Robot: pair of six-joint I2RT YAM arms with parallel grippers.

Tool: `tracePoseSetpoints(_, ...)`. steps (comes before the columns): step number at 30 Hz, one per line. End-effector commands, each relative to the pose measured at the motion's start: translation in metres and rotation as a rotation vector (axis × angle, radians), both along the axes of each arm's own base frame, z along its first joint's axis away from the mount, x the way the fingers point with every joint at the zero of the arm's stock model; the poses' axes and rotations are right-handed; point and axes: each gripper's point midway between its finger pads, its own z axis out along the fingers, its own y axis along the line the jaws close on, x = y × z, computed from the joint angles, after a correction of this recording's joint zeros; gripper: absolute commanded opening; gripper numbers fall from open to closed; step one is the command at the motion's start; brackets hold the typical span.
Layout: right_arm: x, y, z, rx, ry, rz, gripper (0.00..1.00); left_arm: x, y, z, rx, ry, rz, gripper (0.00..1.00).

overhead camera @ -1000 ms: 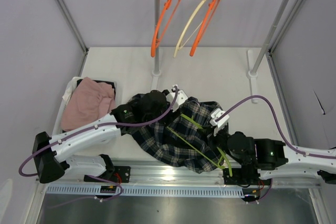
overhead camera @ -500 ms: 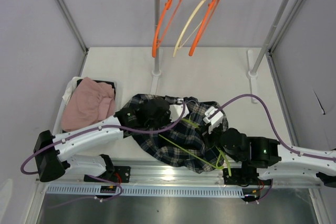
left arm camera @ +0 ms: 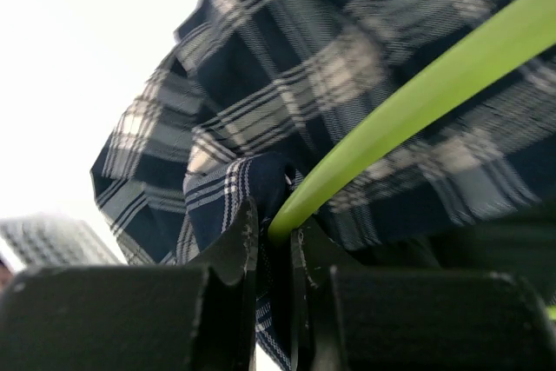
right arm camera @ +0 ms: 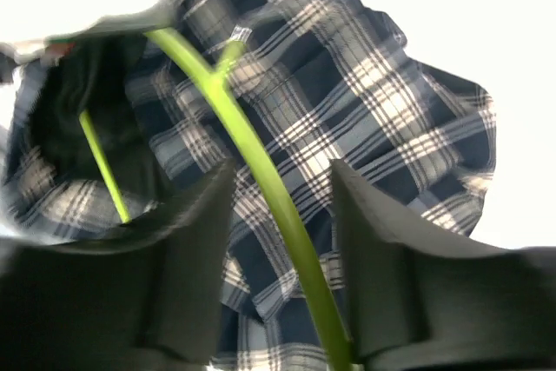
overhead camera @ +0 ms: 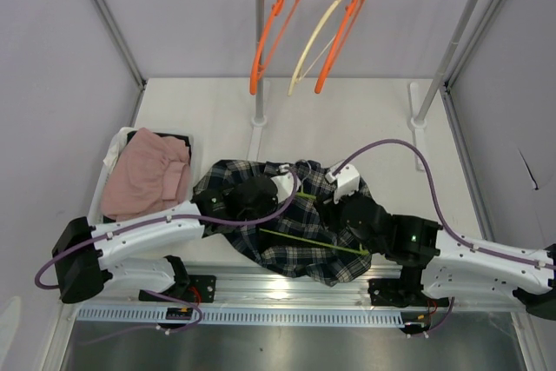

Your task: Place the skirt on the hanger

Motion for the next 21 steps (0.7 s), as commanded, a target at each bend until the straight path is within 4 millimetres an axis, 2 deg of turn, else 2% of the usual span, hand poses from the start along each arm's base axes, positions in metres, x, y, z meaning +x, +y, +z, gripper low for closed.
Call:
tracePoseSetpoints(1, 0.01, -0.005, 0.011, 0.091, 0.071, -0.121, 0.59, 0.05, 0.011, 0.069, -0.451, -0.221, 0.477, 0.0)
tracePoseSetpoints(2, 0.011, -0.01, 0.008, 0.072, 0.086, -0.142, 0.7, 0.054, 0.027, 0.065, -0.424, -0.27, 0.549, 0.0)
tracePoseSetpoints(3, 0.013, -0.012, 0.017, 0.105, 0.098, -0.169, 0.74, 0.056, 0.032, 0.066, -0.422, -0.292, 0.577, 0.0)
tracePoseSetpoints(5, 0.017, -0.023, 0.019, 0.099, 0.12, -0.211, 0.81, 0.061, 0.046, 0.066, -0.411, -0.343, 0.646, 0.0)
tracePoseSetpoints(6, 0.02, -0.028, 0.031, 0.124, 0.116, -0.242, 0.83, 0.062, 0.05, 0.066, -0.408, -0.356, 0.665, 0.0)
tracePoseSetpoints(9, 0.026, -0.058, 0.034, 0.151, 0.164, -0.391, 0.85, 0.066, 0.061, 0.065, -0.411, -0.374, 0.715, 0.0)
tracePoseSetpoints(13, 0.014, -0.088, 0.03, 0.222, 0.234, -0.483, 0.81, 0.072, 0.074, 0.061, -0.412, -0.354, 0.799, 0.0)
tracePoseSetpoints(18, 0.0, -0.097, 0.004, 0.267, 0.301, -0.483, 0.76, 0.079, 0.09, 0.057, -0.374, -0.339, 0.869, 0.0)
tracePoseSetpoints(20, -0.004, -0.095, -0.003, 0.281, 0.317, -0.462, 0.74, 0.084, 0.091, 0.056, -0.379, -0.319, 0.892, 0.0)
tracePoseSetpoints(21, -0.008, -0.086, -0.004, 0.3, 0.336, -0.413, 0.72, 0.084, 0.092, 0.054, -0.367, -0.314, 0.896, 0.0)
